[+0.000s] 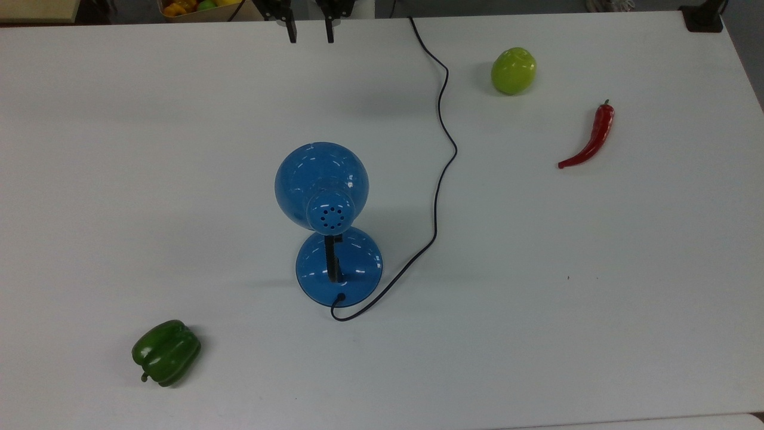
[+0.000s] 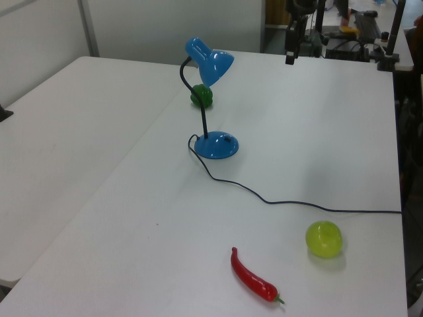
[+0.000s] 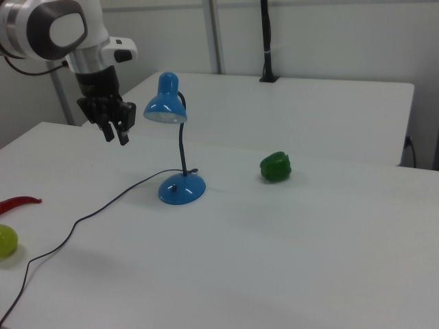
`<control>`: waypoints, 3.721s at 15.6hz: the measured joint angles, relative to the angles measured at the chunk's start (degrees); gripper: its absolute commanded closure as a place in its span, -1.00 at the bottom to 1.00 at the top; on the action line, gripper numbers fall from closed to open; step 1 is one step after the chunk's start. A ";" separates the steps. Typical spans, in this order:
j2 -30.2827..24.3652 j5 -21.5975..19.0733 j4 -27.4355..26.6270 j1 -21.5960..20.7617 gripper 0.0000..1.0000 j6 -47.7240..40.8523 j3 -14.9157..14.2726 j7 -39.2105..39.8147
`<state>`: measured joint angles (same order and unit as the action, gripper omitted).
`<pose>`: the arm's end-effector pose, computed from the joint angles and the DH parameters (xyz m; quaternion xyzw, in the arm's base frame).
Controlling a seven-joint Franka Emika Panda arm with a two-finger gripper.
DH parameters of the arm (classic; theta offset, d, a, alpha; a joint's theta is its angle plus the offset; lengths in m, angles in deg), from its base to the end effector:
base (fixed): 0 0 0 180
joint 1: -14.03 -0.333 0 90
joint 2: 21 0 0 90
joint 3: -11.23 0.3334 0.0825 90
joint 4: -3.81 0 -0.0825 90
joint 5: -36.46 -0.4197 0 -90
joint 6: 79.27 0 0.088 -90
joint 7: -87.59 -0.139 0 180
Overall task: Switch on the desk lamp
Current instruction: 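Move the gripper toward the blue desk lamp's base, then lower the gripper onto the switch on the lamp's dome base, then press the switch on the lamp base with the gripper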
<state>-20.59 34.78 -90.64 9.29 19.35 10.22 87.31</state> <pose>0.6055 0.0432 0.5796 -0.9990 -0.0284 -0.0323 0.0156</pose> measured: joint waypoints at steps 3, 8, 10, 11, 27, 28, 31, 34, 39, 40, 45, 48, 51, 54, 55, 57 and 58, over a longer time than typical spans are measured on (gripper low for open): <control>0.00 0.00 -0.34 -0.01 1.00 0.00 0.00 0.08; 0.12 -0.01 -1.35 -0.01 1.00 3.62 -0.07 2.59; 0.23 -0.04 -2.27 -0.02 1.00 4.08 -0.07 5.06; 0.33 -0.17 -2.83 -0.03 1.00 4.39 -0.07 6.13; 11.97 -0.41 -10.91 -1.43 1.00 32.44 -0.06 6.38; 12.83 -0.41 -10.91 -1.43 1.00 34.47 -0.06 6.31; 15.29 -0.41 -10.92 -1.43 1.00 40.32 -0.06 6.16; 17.75 -0.41 -10.92 -1.43 1.00 45.15 -0.06 6.06; 20.77 -0.41 -10.92 -1.50 1.00 51.07 -0.06 6.03; 21.23 -0.42 -10.92 -1.55 1.00 51.97 -0.04 6.03; 23.51 -0.41 -10.92 -2.20 1.00 56.16 0.06 4.56; 24.53 -0.42 -10.92 -2.30 1.00 57.91 0.06 4.23; 25.48 -0.42 -10.92 -2.31 1.00 59.64 0.06 4.22; 26.00 -0.41 -10.92 -2.39 1.00 59.83 0.07 4.22; 26.03 -0.41 -10.91 -2.41 1.00 59.86 0.07 4.22; 26.04 -0.41 -10.91 -2.42 1.00 59.86 0.07 4.22; 26.04 -0.41 -10.91 -2.42 1.00 59.86 0.07 4.22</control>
<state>5.45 34.37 -101.55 6.88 79.21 10.29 91.53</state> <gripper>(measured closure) 0.991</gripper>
